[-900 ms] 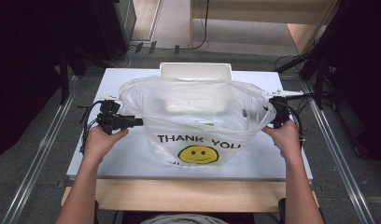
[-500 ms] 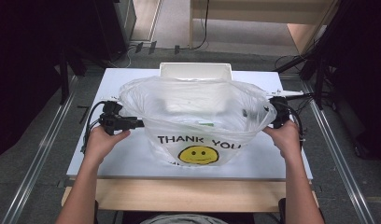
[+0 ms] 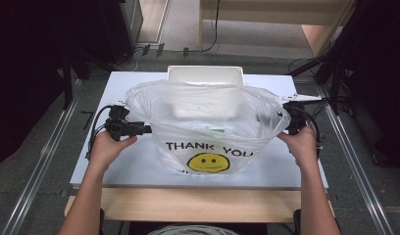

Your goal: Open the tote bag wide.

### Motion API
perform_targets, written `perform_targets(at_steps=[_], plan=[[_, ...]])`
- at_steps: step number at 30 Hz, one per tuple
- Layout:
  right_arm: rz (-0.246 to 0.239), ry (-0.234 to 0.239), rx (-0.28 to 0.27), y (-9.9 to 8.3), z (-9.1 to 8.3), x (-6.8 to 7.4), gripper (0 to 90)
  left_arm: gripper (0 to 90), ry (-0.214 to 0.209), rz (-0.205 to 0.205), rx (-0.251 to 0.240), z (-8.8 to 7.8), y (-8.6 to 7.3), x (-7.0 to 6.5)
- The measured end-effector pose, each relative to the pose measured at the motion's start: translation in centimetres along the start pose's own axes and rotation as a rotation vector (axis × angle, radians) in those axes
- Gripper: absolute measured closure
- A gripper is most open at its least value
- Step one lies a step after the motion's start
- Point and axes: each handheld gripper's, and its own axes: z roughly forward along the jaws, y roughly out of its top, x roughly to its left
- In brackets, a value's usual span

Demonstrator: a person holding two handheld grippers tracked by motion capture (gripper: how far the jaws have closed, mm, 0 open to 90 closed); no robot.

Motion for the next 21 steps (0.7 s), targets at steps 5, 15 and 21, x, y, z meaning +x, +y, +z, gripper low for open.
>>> perform_targets(at_steps=[5, 15, 21], plan=[[0.006, -0.005, -0.005, 0.1, -0.4, 0.4, 26.7, 36.6, -0.003, 0.007, -0.005, 0.1, 0.3, 0.1], [0.012, 0.035, 0.008, 0.6, -0.4, 1.0, 32.9, 37.3, -0.002, 0.009, 0.006, 0.3, 0.3, 0.0], [0.029, 0.045, 0.035, 0.4, -0.2, 0.5, 33.0, 38.1, -0.002, 0.008, 0.006, 0.1, 0.2, 0.3]])
